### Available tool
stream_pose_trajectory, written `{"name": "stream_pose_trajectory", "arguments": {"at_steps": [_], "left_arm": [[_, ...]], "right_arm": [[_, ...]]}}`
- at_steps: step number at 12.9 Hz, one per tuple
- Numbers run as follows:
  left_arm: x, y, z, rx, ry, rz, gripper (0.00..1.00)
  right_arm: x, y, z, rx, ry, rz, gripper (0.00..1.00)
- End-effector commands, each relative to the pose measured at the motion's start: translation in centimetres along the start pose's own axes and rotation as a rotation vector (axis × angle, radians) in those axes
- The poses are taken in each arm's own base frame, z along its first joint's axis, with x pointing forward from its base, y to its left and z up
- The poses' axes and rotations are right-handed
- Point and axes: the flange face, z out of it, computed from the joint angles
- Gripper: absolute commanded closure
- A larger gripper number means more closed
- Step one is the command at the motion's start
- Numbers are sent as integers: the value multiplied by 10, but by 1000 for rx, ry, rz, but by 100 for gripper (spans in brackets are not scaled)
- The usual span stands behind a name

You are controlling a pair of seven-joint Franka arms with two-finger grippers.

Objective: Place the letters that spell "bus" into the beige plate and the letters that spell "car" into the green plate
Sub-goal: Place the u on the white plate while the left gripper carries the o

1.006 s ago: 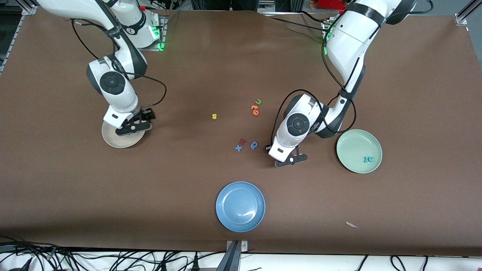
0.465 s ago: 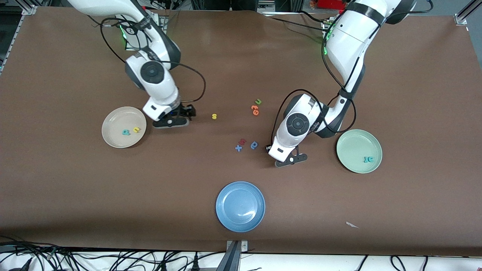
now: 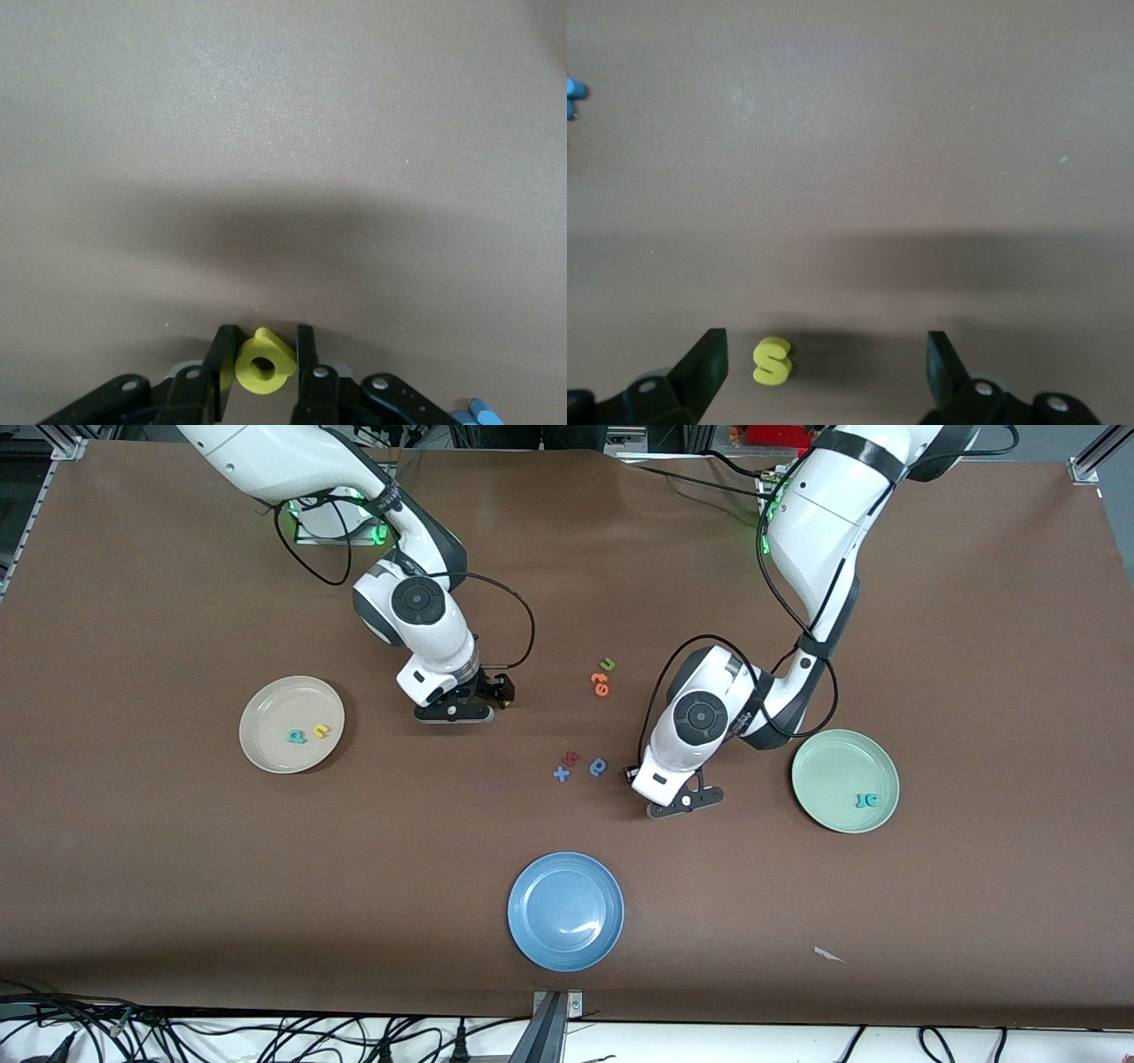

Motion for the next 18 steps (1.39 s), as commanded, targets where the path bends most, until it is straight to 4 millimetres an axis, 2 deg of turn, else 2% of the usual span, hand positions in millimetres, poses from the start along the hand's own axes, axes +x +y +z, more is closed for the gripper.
{"name": "stream_pose_trajectory", "arguments": {"at_steps": [1, 3, 4, 6, 7, 9, 12, 13, 14, 15, 18], "left_arm": [[10, -6, -8, 3, -3, -6, 76], [32, -33, -31, 33, -35, 55, 77], [48, -55, -44, 44, -52, 93, 77], [81, -110, -67, 60, -101, 221, 77], [97, -139, -76, 61, -120, 279, 77], [123, -196, -92, 55, -151, 381, 77], [150, -261, -94, 89, -153, 522, 75], [153, -272, -89, 118, -158, 552, 65], [154, -275, -86, 145, -162, 568, 40], [156, -276, -89, 159, -154, 569, 0], [180, -285, -140, 166, -76, 508, 0]], "right_arm": [[-7, -20, 19, -7, 32, 30, 0], [-12, -29, 26, -13, 43, 47, 0], [-16, -33, 29, -12, 38, 48, 0], [-22, -38, 34, -16, 32, 41, 1], [-20, -34, 37, -28, 41, 29, 3], [-21, -33, 40, -35, 45, 15, 19], [-19, -28, 44, -46, 53, 3, 42], [-19, -28, 44, -46, 53, 3, 50], [-19, -28, 44, -47, 55, 0, 57], [-19, -28, 44, -48, 56, -1, 64], [-19, -28, 44, -48, 56, -1, 86]]}}
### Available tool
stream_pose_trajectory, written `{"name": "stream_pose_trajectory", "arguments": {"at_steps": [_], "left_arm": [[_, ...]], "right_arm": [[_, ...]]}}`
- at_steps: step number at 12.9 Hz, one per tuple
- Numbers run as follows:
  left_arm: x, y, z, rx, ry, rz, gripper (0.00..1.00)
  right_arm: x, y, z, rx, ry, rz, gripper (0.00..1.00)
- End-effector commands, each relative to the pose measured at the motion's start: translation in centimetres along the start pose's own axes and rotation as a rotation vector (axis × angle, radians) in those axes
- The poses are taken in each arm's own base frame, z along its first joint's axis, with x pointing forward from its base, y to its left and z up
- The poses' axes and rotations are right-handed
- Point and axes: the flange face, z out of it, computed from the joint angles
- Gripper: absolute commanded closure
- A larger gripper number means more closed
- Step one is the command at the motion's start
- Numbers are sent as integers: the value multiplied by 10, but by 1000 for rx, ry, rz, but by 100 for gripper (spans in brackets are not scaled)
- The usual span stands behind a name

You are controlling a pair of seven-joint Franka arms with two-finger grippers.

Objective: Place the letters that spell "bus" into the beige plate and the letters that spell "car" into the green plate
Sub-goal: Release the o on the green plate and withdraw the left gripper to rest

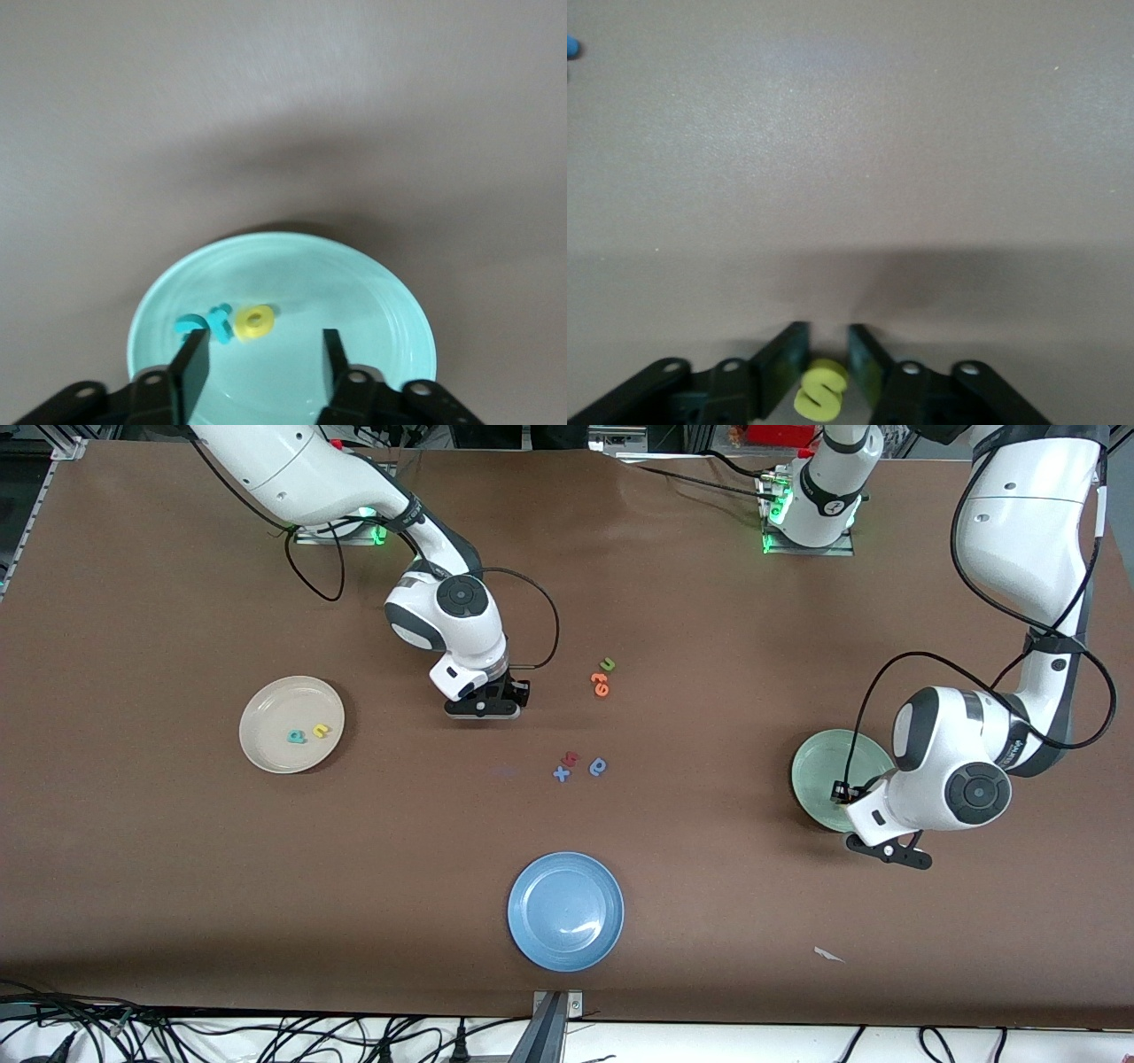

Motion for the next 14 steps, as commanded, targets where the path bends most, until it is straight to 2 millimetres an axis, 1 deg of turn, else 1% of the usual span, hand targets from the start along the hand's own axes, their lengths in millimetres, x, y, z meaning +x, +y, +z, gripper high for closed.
{"name": "stream_pose_trajectory", "arguments": {"at_steps": [1, 2, 3, 5, 6, 7, 8, 9, 10, 11, 12, 13, 14], "left_arm": [[0, -24, -57, 39, 24, -38, 0], [-5, -36, -72, 37, 8, -59, 0], [-12, -43, -91, 37, -5, -73, 0], [-26, -58, -113, 40, -25, -98, 0], [-35, -66, -129, 40, -24, -112, 0], [-43, -77, -139, 38, -14, -132, 0], [-56, -77, -162, 56, 10, -140, 0], [-75, -74, -185, 69, 30, -175, 0], [-85, -66, -200, 74, 51, -234, 0], [-93, -62, -217, 73, 83, -295, 0], [-103, -51, -242, 80, 124, -302, 0], [-110, -42, -258, 51, 154, -303, 0], [-120, -36, -279, -10, 195, -310, 0]], "right_arm": [[-1, 2, 13, -15, 0, 0, 93], [-1, 2, 12, -15, 2, 0, 98], [-1, 2, 12, -16, 1, -1, 98], [-1, 2, 11, -16, 2, -1, 98], [0, 2, 10, -16, 4, 0, 94], [0, 2, 10, -15, 3, 2, 55], [1, 2, 8, -14, 7, 3, 36], [1, 3, 3, -15, 13, 10, 26], [-2, 5, -2, -20, 18, 18, 24], [-6, 8, -7, -26, 23, 13, 24], [-10, 10, -7, -32, 20, 10, 24], [-12, 10, -6, -34, 16, 20, 25], [-15, 9, -5, -34, 13, 33, 25]]}}
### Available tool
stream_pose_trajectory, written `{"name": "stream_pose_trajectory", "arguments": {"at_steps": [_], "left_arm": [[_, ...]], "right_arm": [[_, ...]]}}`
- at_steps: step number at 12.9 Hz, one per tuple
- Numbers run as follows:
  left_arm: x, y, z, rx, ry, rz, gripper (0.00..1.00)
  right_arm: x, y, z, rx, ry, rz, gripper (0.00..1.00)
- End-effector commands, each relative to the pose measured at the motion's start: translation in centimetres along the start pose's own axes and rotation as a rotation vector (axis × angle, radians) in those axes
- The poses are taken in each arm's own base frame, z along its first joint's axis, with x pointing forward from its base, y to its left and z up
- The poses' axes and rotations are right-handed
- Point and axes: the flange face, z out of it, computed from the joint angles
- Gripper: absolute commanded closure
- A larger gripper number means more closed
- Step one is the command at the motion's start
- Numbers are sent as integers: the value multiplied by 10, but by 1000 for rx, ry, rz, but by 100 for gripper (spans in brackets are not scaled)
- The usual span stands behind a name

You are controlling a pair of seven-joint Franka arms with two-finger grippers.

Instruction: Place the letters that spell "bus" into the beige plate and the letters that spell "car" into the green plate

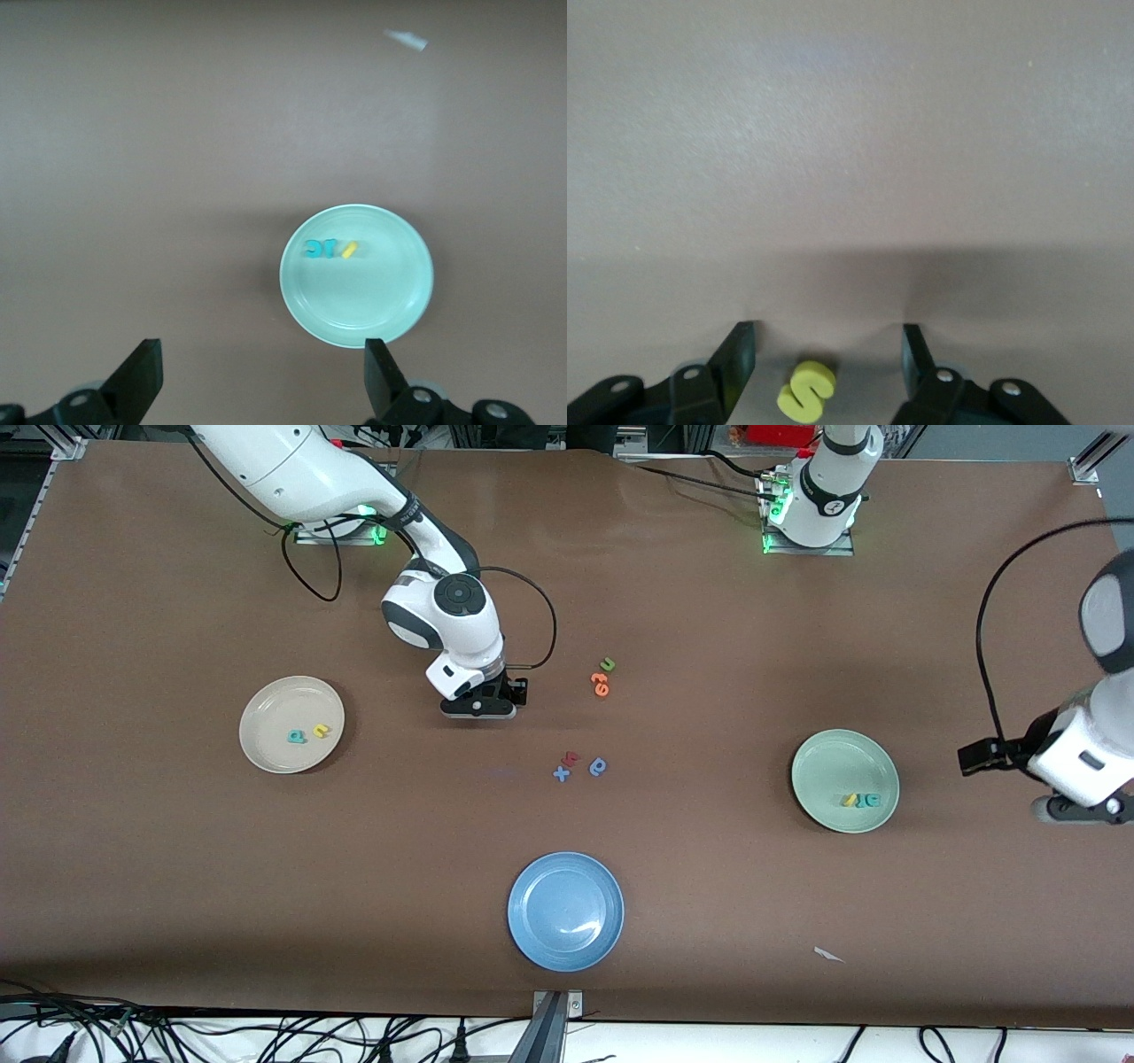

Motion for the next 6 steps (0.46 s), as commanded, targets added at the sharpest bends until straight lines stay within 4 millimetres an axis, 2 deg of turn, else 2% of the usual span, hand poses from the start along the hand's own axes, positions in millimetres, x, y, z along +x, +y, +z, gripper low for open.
{"name": "stream_pose_trajectory", "arguments": {"at_steps": [1, 2, 3, 5, 6], "left_arm": [[-31, 7, -47, -67, 61, -39, 0], [-34, 8, -54, -66, 72, -36, 0], [-46, -7, -63, -71, 81, -55, 0], [-61, -7, -61, -74, 82, -51, 0], [-62, -8, -61, -74, 81, -52, 0]], "right_arm": [[-12, 3, -4, -18, 12, 20, 25], [-15, 3, -2, -19, 8, 21, 26], [-18, 2, 0, -21, 4, 20, 27], [-23, -3, 2, -20, -1, 8, 37], [-24, -3, 2, -19, -2, 8, 47]]}}
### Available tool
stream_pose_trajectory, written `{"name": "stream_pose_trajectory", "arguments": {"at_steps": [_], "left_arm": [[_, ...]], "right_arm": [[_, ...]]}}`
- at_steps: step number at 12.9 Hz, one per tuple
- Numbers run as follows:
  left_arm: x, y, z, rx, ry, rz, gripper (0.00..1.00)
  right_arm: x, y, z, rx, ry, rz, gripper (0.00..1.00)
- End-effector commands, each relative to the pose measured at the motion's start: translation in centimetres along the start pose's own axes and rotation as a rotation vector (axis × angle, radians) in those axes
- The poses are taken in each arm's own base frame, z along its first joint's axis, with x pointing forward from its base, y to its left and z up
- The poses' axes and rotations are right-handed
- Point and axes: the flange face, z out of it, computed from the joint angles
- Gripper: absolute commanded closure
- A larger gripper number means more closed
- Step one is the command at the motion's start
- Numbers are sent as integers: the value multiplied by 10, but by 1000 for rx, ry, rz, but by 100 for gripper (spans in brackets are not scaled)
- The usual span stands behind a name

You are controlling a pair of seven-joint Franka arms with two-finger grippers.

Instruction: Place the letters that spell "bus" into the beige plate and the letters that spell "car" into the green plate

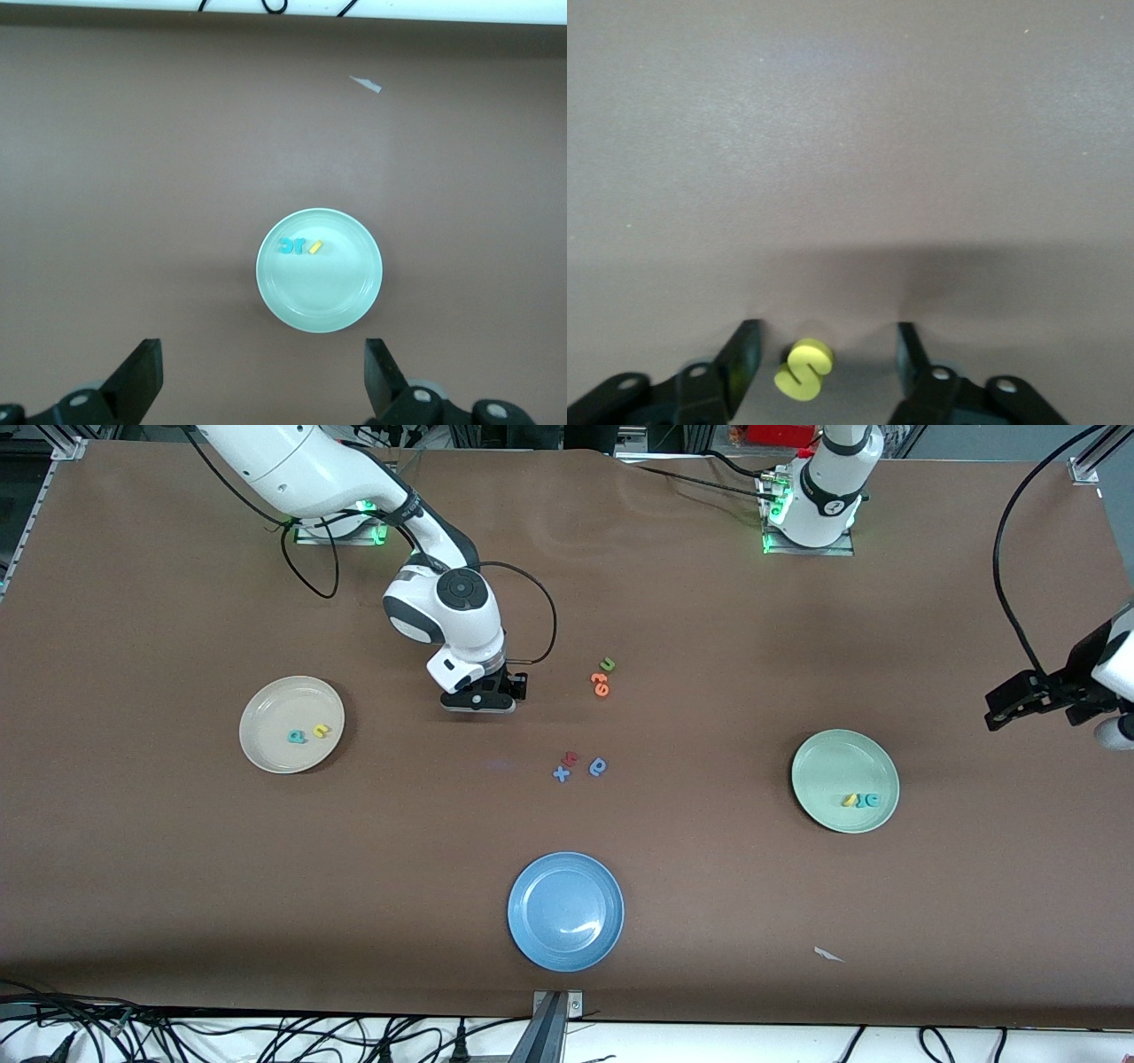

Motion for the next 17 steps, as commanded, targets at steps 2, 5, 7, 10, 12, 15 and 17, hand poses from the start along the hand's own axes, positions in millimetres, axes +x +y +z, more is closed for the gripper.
{"name": "stream_pose_trajectory", "arguments": {"at_steps": [2, 5, 7, 10, 12, 15, 17], "left_arm": [[-17, 0, 1, -28, 5, 1, 0], [-10, -6, 16, -49, -25, -17, 0], [-10, -5, 16, -51, -25, -17, 0], [-9, -2, 18, -51, -28, -13, 0], [-9, 1, 19, -51, -29, -8, 0], [-9, 3, 18, -52, -27, -5, 0], [-9, 1, 18, -52, -27, -8, 0]], "right_arm": [[-13, 0, 4, -13, -1, 0, 67], [-13, -1, 5, -12, -3, -1, 93], [-13, -1, 4, -11, -1, -2, 99], [-13, -1, 4, -12, 0, -4, 96], [-12, 0, 0, -12, 5, 5, 14], [-27, 1, -13, -18, 16, 9, 1], [-39, 4, -18, -28, 17, -8, 1]]}}
